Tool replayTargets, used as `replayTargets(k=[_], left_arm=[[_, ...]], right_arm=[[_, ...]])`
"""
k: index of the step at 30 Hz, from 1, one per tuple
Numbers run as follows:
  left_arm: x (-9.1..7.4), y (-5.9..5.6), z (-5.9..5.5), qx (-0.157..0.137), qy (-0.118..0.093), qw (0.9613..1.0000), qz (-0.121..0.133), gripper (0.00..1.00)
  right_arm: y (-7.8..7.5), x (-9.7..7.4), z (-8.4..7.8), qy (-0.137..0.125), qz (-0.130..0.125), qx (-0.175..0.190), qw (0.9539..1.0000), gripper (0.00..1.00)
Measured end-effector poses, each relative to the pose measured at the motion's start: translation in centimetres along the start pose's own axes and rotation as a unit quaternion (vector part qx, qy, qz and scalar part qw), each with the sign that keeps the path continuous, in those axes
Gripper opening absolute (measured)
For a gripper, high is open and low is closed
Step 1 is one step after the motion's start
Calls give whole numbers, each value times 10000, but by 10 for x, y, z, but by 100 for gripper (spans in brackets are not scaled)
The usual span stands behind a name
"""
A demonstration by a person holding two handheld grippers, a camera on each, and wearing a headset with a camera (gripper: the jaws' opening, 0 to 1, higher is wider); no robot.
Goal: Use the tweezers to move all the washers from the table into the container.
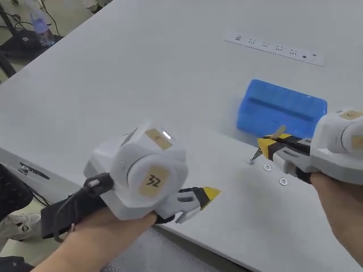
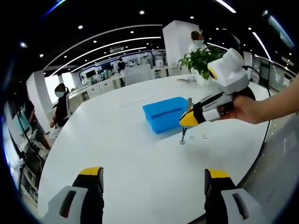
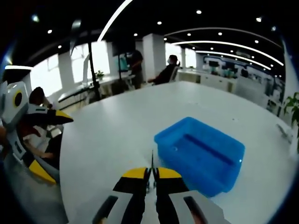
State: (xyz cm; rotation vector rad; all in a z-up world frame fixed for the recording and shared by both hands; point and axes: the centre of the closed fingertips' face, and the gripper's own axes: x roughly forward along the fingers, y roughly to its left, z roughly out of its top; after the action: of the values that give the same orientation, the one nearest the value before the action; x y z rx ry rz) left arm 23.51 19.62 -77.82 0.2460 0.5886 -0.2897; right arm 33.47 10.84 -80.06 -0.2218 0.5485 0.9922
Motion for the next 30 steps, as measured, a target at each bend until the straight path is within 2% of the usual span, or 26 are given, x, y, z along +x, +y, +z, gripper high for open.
replayTargets(k=[20,26,30], left_arm=[[1,0,-2,30,51,10000,15,91],[0,0,-2,32,66,10000,15,91],[1,0,-2,51,73,10000,12,91]], right_arm=[[6,-4,-4,3,40,25,10000,3],[11,-2,-4,58,-8,-262,9996,2],[13,1,-4,114,-58,-712,9974,2]])
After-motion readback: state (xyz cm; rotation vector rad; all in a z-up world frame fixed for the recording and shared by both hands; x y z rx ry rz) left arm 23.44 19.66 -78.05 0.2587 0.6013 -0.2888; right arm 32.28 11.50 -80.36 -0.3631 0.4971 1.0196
